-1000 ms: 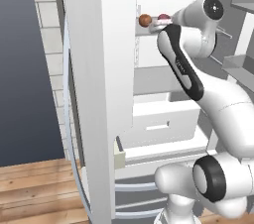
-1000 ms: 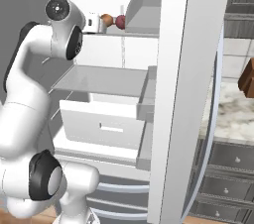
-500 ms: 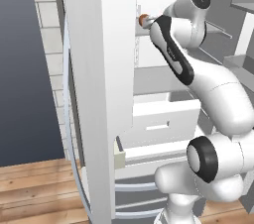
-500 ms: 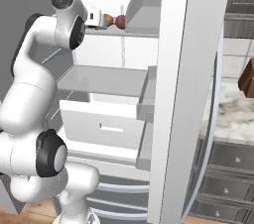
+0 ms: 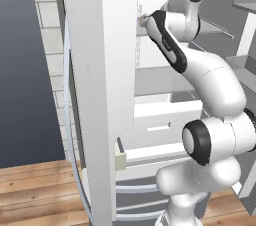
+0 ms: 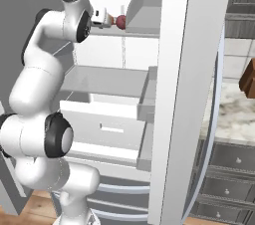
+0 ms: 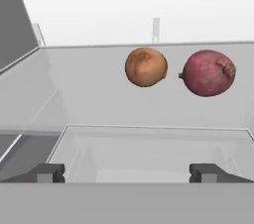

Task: Grab the onions from the fridge, place them in the blender, close the lid, and turn on the blender to create a marinade.

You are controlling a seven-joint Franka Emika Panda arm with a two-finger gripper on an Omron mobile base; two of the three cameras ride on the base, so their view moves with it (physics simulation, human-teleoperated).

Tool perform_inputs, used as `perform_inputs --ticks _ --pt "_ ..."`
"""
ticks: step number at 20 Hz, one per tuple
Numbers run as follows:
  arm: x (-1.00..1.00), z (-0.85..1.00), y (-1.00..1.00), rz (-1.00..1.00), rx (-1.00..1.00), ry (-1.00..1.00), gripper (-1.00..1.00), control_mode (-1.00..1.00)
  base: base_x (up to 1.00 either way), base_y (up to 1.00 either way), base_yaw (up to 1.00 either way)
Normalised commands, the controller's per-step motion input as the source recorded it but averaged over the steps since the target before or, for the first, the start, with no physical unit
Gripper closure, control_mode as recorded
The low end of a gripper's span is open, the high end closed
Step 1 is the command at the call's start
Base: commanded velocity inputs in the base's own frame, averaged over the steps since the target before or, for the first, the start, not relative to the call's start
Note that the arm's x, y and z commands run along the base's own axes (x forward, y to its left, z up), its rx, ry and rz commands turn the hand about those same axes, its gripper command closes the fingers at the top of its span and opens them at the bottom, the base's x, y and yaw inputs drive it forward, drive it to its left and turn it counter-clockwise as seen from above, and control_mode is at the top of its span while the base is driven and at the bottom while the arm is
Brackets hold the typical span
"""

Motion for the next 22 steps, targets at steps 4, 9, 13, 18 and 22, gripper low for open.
perform_inputs --ticks 4,9,13,18,22 --pt "0.4 -0.11 0.0 -0.03 0.0 0.0 -1.0 -1.0 0.0 0.0 0.0" --pt "0.41 -0.13 0.0 -0.03 0.0 0.0 -1.0 -1.0 0.0 0.0 0.0" --pt "0.46 -0.1 0.0 -0.03 0.0 0.0 -1.0 -1.0 0.0 0.0 0.0" --pt "0.47 -0.07 0.0 -0.03 0.0 0.0 -1.0 -1.0 0.0 0.0 0.0" --pt "0.47 -0.02 0.0 -0.03 0.0 0.0 -1.0 -1.0 0.0 0.0 0.0"
